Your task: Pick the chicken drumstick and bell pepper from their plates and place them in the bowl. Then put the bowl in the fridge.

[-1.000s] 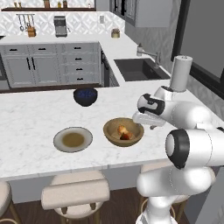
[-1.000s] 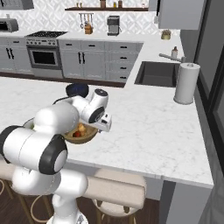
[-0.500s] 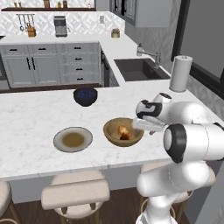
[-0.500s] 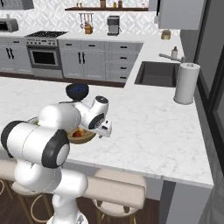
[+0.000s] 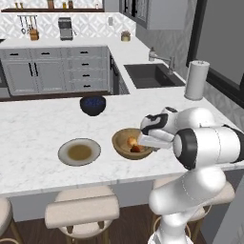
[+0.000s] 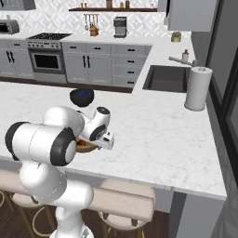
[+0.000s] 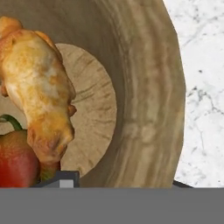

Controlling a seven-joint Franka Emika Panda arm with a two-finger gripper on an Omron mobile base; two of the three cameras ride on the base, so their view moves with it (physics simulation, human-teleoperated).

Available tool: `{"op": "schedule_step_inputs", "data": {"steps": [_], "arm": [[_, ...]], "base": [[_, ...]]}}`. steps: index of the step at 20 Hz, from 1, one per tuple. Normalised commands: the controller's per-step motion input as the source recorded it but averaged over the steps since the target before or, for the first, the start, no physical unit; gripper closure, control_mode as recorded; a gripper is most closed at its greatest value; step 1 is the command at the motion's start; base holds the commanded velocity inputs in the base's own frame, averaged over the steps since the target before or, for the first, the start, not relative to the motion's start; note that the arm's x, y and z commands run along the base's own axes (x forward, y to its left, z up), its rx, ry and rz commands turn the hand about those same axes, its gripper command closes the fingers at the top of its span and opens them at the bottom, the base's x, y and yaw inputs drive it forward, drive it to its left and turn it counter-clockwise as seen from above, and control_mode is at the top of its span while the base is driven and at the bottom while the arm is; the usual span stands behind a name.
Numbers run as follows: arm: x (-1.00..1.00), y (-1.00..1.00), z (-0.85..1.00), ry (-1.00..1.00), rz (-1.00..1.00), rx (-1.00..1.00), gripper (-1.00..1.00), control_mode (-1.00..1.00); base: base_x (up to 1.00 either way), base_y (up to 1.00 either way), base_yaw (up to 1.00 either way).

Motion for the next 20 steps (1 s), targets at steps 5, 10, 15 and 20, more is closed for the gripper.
{"op": "schedule_step_inputs", "data": {"steps": [5, 10, 15, 20], "arm": [[-0.12, 0.02, 0.03, -0.03, 0.00, 0.00, 1.00, -1.00], [-0.67, -0.11, 0.55, -0.22, -0.13, 0.14, 1.00, -1.00], [-0.74, 0.00, 0.82, -0.16, -0.28, 0.04, 1.00, -1.00], [-0.72, -0.14, 1.00, -0.04, -0.39, 0.00, 1.00, -1.00]], "base": [[0.00, 0.00, 0.00], [0.00, 0.00, 0.00], [0.00, 0.00, 0.00], [0.00, 0.00, 0.00]]}}
